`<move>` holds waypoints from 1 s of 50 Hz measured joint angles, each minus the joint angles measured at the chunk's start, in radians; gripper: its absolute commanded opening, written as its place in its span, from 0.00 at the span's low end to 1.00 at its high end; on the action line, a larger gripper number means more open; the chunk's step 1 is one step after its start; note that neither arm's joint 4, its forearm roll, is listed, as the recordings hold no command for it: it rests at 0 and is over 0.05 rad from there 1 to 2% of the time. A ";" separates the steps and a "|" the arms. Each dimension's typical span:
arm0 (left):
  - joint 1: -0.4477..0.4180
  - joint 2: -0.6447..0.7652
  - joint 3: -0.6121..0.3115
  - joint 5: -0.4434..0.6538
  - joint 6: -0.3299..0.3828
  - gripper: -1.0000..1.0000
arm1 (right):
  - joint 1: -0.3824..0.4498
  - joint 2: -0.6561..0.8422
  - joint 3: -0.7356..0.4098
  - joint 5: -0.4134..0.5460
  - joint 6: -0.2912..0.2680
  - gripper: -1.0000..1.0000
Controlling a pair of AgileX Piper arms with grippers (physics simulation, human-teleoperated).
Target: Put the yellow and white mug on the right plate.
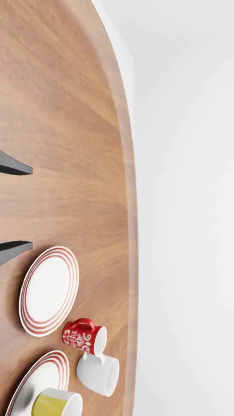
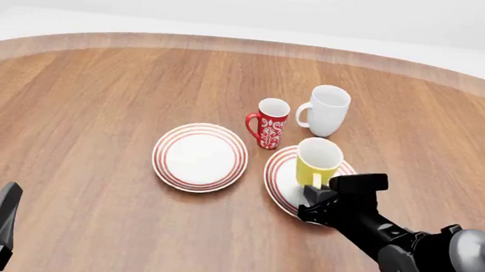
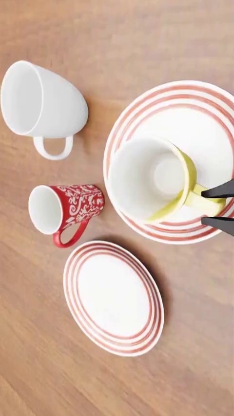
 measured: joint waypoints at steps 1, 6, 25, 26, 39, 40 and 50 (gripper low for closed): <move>0.000 0.000 0.000 0.000 0.000 1.00 | -0.001 0.002 0.000 -0.001 0.000 1.00; 0.000 0.000 0.000 0.000 0.000 1.00 | -0.004 0.002 -0.002 -0.001 0.003 1.00; 0.000 0.000 0.000 0.000 0.000 1.00 | -0.003 -0.032 0.008 0.018 0.003 1.00; 0.000 0.000 0.000 0.000 0.000 1.00 | -0.003 -0.035 0.010 0.019 0.003 1.00; 0.000 0.000 0.000 0.000 0.000 1.00 | 0.011 -0.154 0.069 0.054 0.019 1.00; 0.000 0.000 0.000 0.000 0.000 1.00 | 0.014 -0.166 0.074 0.058 0.021 1.00; 0.000 0.000 0.000 0.000 0.000 1.00 | 0.026 -0.294 0.112 0.119 0.027 1.00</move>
